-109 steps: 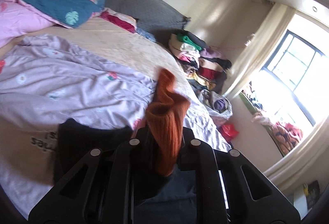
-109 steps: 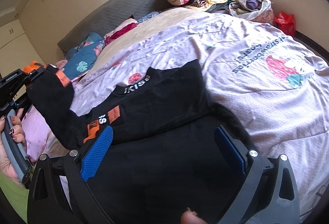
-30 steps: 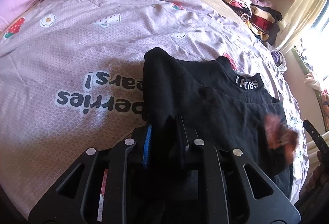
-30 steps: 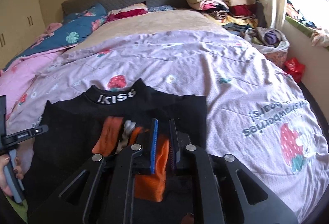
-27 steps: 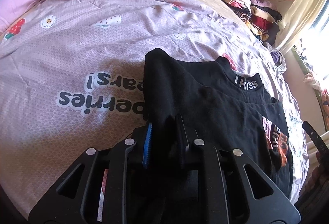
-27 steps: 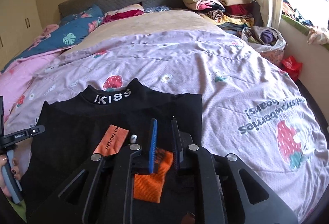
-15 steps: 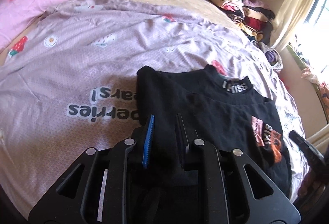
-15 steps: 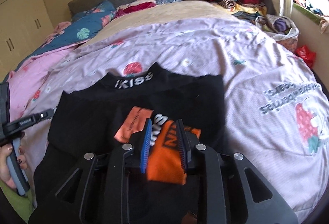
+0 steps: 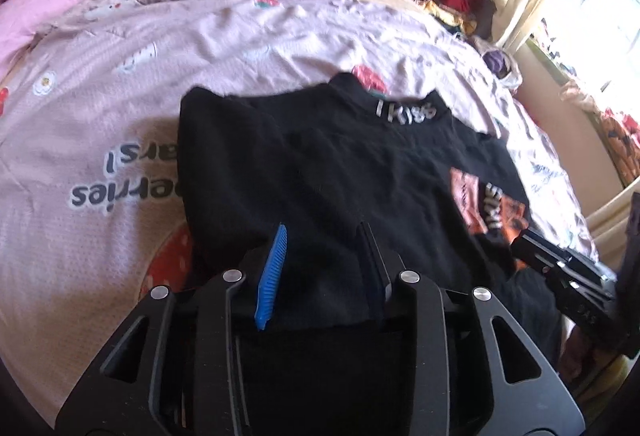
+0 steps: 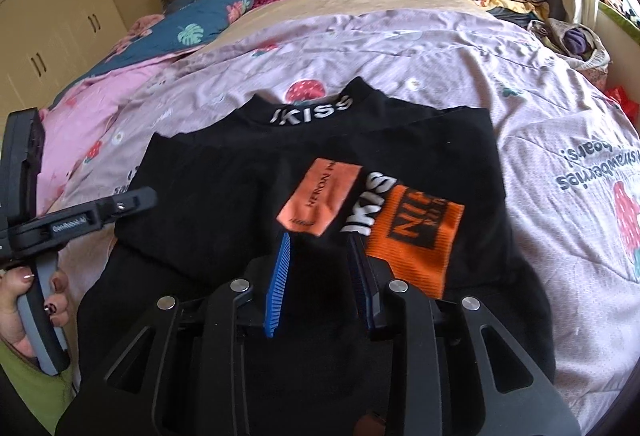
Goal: Fold small clothes
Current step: 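Open the left gripper and release the sleeve onto the shirt, then withdraw the left gripper from the folded shirt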
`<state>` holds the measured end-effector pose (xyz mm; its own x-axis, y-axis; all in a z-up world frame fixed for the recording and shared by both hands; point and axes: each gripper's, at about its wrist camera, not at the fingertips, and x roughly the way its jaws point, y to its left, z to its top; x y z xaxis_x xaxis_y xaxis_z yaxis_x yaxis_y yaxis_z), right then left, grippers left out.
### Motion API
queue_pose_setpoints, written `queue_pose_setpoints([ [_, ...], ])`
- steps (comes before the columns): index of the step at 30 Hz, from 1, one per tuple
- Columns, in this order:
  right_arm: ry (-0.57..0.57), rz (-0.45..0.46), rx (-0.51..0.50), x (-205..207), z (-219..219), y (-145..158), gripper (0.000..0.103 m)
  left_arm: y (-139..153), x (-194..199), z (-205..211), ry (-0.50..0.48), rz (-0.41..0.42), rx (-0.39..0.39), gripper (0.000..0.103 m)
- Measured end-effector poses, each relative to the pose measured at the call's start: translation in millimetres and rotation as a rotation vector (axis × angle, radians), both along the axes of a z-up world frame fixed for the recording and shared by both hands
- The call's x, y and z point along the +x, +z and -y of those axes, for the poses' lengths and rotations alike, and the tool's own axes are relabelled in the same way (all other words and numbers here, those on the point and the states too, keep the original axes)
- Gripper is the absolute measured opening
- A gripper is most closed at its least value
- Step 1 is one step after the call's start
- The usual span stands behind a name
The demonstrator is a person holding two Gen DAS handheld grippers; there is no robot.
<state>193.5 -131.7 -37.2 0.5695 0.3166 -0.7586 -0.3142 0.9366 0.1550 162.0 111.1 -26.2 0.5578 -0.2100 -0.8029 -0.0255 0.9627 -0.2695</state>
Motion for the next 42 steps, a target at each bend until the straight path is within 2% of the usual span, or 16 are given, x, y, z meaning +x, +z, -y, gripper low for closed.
queue_pose_setpoints([
  [7, 0.038, -0.016, -0.03, 1.6, -12.5, -5.3, 0.029, -15.4, -2.5, 1.4, -0.013, -0.043, 0.042, 0.033],
  [9, 0.034, -0.043, -0.038, 4.6, -12.5, -11.3, 0.039, -16.1, -3.4, 0.6, -0.015, -0.042, 0.042, 0.033],
  [13, 0.011, -0.115, -0.064, 12.3, -8.5, -31.1, 0.037, -17.6, -4.5, -0.5, -0.017, -0.043, 0.038, 0.033],
  [16, 0.0, -0.11, -0.047, 10.9, -7.4, -33.0, 0.037, -17.4, -5.2, 0.3, -0.016, -0.042, 0.046, 0.033],
  [21, 0.004, -0.088, -0.031, 2.3, -8.2, -24.2, 0.046, -15.3, -5.2, 2.0, -0.014, -0.043, 0.054, 0.034],
  [26, -0.015, -0.061, -0.009, -7.6, -4.8, -14.6, 0.047, -14.6, -5.5, 3.3, -0.015, -0.037, 0.053, 0.038],
  [28, -0.028, -0.047, 0.002, -12.5, -2.0, -9.8, 0.055, -14.5, -6.2, 4.2, -0.016, -0.035, 0.054, 0.039],
  [29, -0.033, -0.038, 0.004, -13.8, -1.4, -7.7, 0.067, -14.3, -7.2, 4.5, -0.016, -0.035, 0.055, 0.041],
  [30, -0.036, -0.03, 0.005, -15.4, -0.6, -5.6, 0.07, -14.1, -7.3, 5.4, -0.017, -0.035, 0.053, 0.042],
  [32, -0.042, -0.019, 0.006, -18.0, 0.7, -1.9, 0.07, -13.2, -7.7, 7.1, -0.02, -0.033, 0.054, 0.046],
  [36, -0.062, 0.002, -0.001, -21.3, 3.2, 5.0, 0.081, -11.2, -8.4, 11.5, -0.03, -0.032, 0.062, 0.051],
  [37, -0.066, 0.008, -0.003, -22.2, 4.1, 6.7, 0.081, -10.8, -8.7, 12.2, -0.031, -0.033, 0.066, 0.054],
  [38, -0.069, 0.01, -0.004, -23.2, 4.3, 7.7, 0.084, -10.5, -8.8, 12.3, -0.035, -0.034, 0.06, 0.062],
  [39, -0.072, 0.013, -0.004, -23.9, 4.9, 8.8, 0.088, -9.4, -9.3, 12.8, -0.039, -0.032, 0.05, 0.064],
  [42, -0.076, 0.018, -0.005, -26.0, 5.1, 10.5, 0.092, -5.5, -10.9, 15.1, -0.041, -0.026, 0.056, 0.07],
])
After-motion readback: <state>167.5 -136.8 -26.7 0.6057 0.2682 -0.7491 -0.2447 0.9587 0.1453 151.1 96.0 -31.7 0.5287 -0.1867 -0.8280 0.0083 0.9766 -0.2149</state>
